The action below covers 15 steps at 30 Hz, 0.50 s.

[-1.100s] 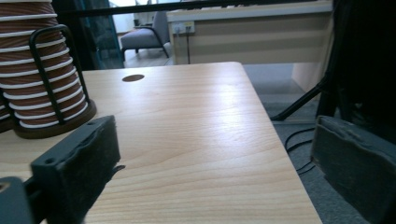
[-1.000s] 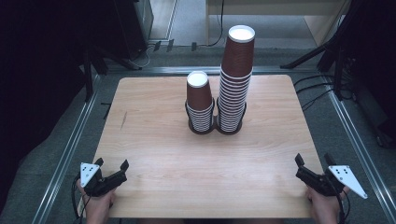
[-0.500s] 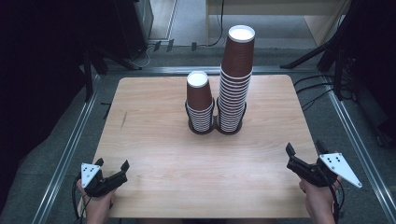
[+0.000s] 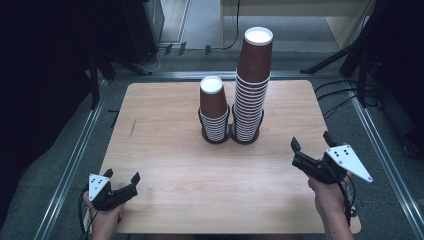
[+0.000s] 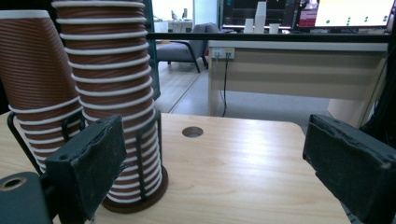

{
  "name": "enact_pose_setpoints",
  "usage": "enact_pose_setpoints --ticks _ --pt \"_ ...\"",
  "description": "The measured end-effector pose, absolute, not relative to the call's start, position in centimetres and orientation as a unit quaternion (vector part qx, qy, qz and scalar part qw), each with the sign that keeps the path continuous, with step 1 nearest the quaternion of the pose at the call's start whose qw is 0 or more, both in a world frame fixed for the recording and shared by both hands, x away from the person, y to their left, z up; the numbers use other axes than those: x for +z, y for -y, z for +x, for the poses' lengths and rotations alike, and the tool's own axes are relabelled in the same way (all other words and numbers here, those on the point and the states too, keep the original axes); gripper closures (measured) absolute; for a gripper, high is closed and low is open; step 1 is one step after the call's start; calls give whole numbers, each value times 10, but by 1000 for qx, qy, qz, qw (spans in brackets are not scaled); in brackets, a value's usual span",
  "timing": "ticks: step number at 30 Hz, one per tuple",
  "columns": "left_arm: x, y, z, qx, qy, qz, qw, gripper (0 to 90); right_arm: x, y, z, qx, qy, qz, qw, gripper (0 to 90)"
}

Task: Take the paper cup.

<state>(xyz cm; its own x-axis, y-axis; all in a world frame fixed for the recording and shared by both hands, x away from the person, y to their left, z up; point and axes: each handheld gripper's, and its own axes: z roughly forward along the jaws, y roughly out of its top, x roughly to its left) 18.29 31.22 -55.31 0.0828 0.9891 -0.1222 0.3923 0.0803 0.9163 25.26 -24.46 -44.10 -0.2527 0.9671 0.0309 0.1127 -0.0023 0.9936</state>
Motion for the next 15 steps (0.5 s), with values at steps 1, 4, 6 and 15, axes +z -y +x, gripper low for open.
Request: enact_pose_setpoints --ticks 1,4,6,15 --pt "-553 -312 183 337 -587 588 443 16 -439 241 254 537 -583 461 399 64" --pt "-553 -312 183 337 -586 588 444 16 -431 228 259 540 -589 451 398 64" --pt "-553 -312 183 337 -587 588 443 16 -427 221 261 542 -590 446 398 64" --pt "-553 -312 184 335 -588 588 443 16 -414 189 274 552 -601 428 389 64"
